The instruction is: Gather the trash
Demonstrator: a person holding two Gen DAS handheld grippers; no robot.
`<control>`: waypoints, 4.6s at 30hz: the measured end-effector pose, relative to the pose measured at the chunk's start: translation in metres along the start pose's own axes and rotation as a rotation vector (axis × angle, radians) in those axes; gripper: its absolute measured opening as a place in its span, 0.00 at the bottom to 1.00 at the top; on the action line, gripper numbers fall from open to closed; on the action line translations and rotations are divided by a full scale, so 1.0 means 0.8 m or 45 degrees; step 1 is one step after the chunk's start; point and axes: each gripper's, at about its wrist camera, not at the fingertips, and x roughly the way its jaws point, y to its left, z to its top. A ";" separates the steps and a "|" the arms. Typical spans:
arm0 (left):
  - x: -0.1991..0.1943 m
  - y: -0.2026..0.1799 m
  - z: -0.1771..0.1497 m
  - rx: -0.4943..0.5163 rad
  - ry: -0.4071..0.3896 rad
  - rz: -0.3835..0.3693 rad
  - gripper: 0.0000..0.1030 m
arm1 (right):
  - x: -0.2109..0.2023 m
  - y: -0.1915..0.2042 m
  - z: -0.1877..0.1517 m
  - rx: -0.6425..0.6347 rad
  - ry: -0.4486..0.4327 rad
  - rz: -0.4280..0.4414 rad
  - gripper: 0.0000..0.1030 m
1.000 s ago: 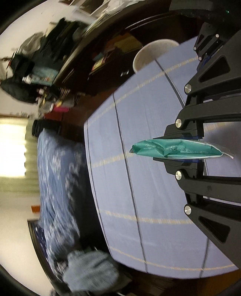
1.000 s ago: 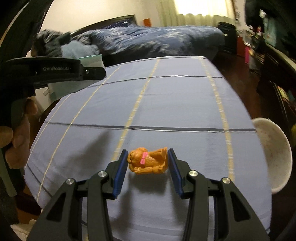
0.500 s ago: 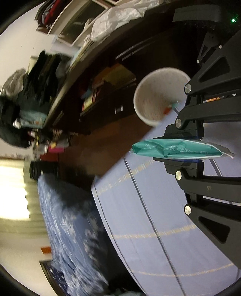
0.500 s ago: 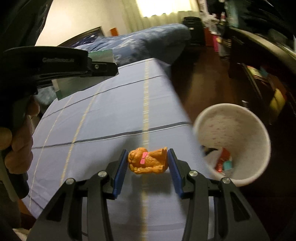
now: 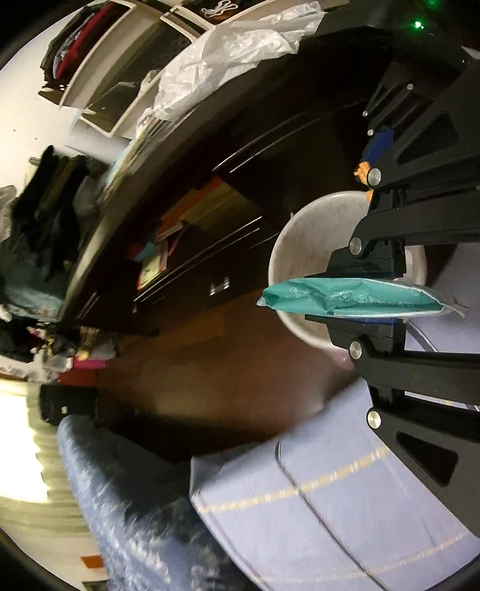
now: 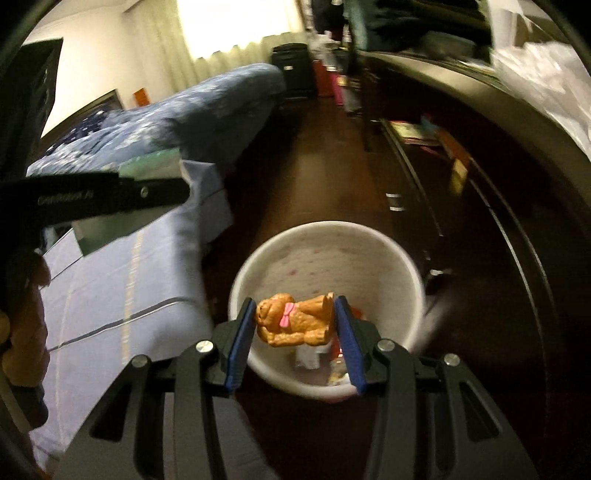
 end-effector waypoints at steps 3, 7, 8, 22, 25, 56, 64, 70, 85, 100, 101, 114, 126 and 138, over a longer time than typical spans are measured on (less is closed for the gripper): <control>0.022 -0.006 0.003 -0.001 0.045 -0.013 0.12 | 0.009 -0.015 0.004 0.029 0.004 -0.044 0.43; 0.041 -0.009 0.003 0.001 0.081 -0.012 0.12 | 0.019 -0.022 0.006 0.038 0.014 -0.069 0.43; 0.046 -0.009 0.004 0.002 0.089 -0.009 0.12 | 0.022 -0.022 0.005 0.038 0.018 -0.073 0.43; 0.088 -0.017 0.009 0.020 0.161 0.006 0.13 | 0.075 -0.030 0.013 0.028 0.085 -0.119 0.43; 0.090 -0.015 0.008 0.020 0.165 0.007 0.17 | 0.080 -0.031 0.013 0.017 0.081 -0.127 0.44; -0.052 0.013 -0.004 -0.059 -0.194 0.163 0.92 | 0.005 0.041 0.016 -0.118 -0.042 -0.121 0.76; -0.136 0.059 -0.044 -0.143 -0.331 0.332 0.96 | -0.027 0.123 0.000 -0.271 -0.101 -0.033 0.84; -0.198 0.089 -0.082 -0.196 -0.407 0.457 0.96 | -0.040 0.188 -0.018 -0.353 -0.099 0.074 0.86; -0.347 0.148 -0.213 -0.341 -0.542 0.749 0.96 | -0.114 0.344 -0.099 -0.484 -0.106 0.316 0.90; -0.455 0.139 -0.329 -0.558 -0.673 0.871 0.96 | -0.204 0.398 -0.172 -0.638 -0.230 0.426 0.93; -0.462 0.134 -0.334 -0.563 -0.684 0.873 0.96 | -0.211 0.397 -0.175 -0.645 -0.252 0.428 0.93; -0.565 0.054 -0.328 -0.486 -0.900 0.891 0.96 | -0.368 0.341 -0.119 -0.566 -0.594 0.443 0.97; -0.580 0.014 -0.322 -0.373 -0.950 0.881 0.96 | -0.415 0.304 -0.094 -0.468 -0.683 0.502 0.97; -0.586 0.016 -0.331 -0.394 -0.977 0.881 0.96 | -0.417 0.311 -0.098 -0.475 -0.699 0.487 0.97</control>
